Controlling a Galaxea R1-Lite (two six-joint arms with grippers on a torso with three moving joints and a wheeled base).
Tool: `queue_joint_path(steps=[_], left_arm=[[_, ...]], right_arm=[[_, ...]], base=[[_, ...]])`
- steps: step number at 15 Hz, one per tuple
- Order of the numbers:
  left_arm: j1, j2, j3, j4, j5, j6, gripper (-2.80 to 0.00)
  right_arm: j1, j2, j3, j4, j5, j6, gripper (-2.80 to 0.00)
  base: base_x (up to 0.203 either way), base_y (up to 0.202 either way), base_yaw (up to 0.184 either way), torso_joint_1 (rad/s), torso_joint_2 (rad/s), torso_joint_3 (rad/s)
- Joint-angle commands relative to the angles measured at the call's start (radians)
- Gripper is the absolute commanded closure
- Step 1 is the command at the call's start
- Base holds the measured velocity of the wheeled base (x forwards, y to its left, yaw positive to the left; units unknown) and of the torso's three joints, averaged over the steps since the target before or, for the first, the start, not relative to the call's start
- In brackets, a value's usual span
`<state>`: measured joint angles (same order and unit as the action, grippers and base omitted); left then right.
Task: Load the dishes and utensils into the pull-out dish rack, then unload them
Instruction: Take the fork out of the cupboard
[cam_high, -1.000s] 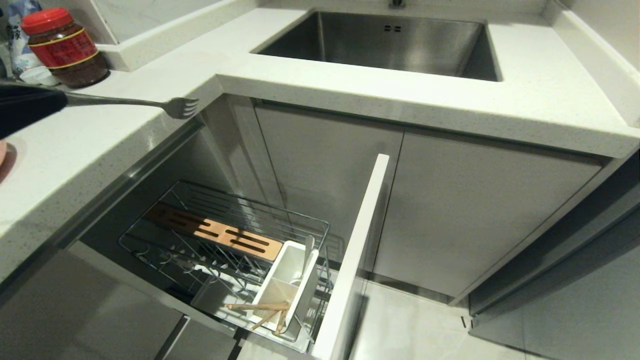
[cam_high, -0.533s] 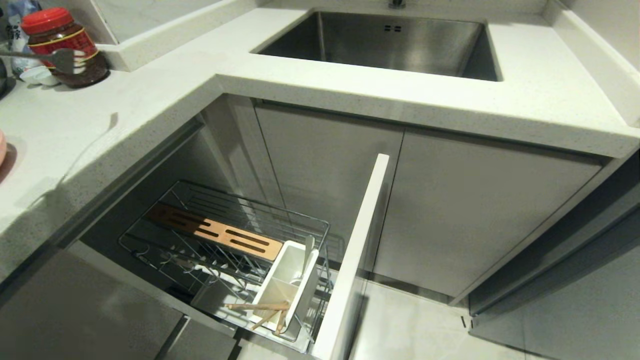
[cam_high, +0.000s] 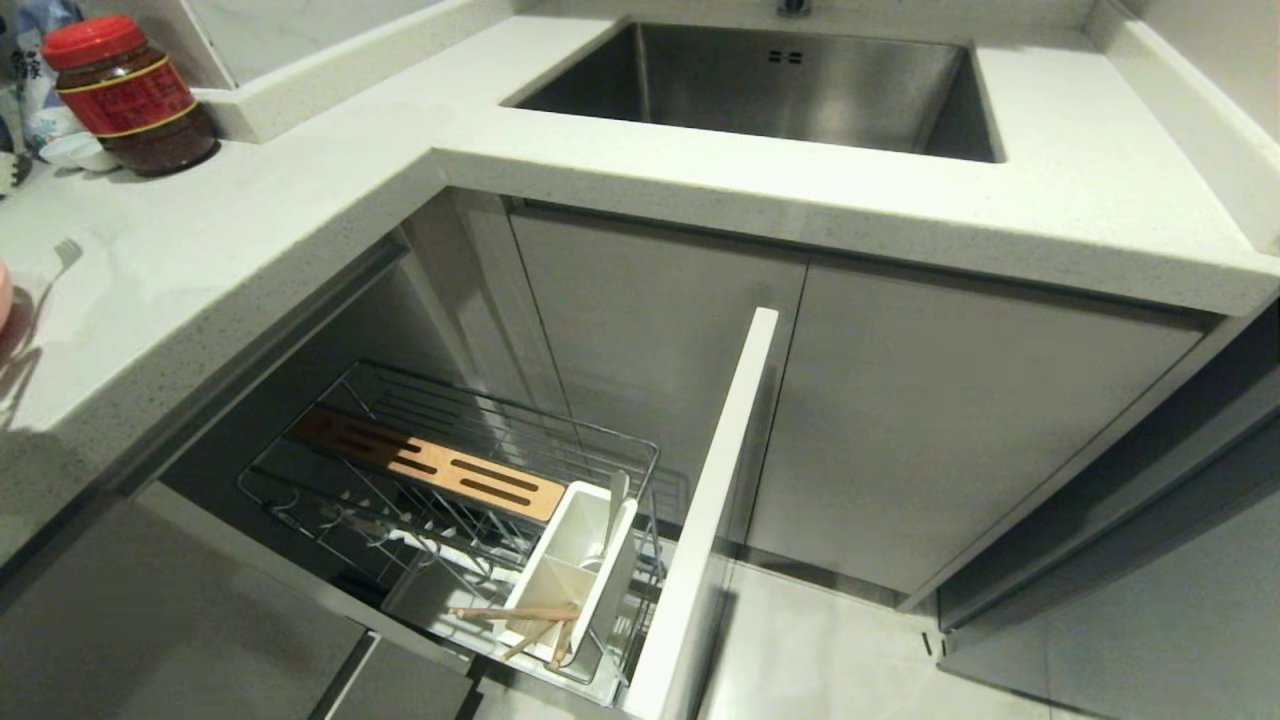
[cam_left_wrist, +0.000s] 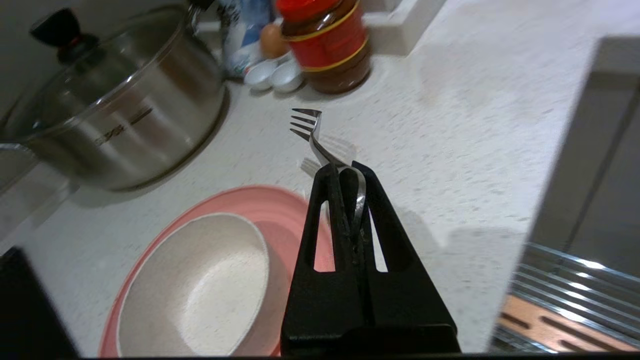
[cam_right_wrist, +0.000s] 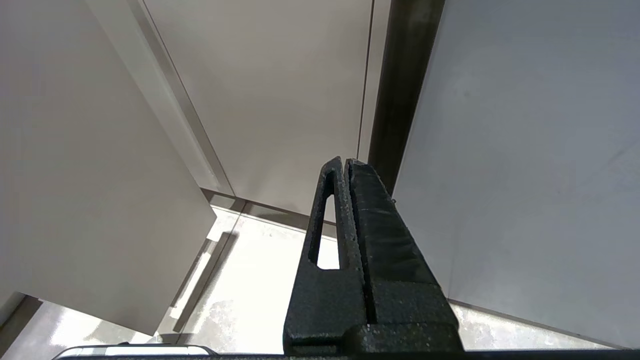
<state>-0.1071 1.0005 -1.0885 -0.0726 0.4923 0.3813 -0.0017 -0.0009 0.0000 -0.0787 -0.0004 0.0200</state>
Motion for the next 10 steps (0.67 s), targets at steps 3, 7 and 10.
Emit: queue_joint_path(steps=[3,7,10], left_arm=[[0.03,0.079,0.001,-0.027,0.069,0.01,0.0],[0.046,0.093,0.004,-0.029,0.111,0.015,0.0],[0.046,0.103,0.012,-0.029,0.123,0.03,0.0]], right_arm=[[0.0,0.001,0.026,-0.001,0.0,0.0,0.0],[0.0,0.001,0.026,-0.001,0.0,0.0,0.0],[0.0,0.001,0.026,-0.001,0.0,0.0,0.0]], base=[[0.0,0.0,0.0,0.0,0.0,0.0],[0.0,0.0,0.0,0.0,0.0,0.0],[0.0,0.0,0.0,0.0,0.0,0.0]])
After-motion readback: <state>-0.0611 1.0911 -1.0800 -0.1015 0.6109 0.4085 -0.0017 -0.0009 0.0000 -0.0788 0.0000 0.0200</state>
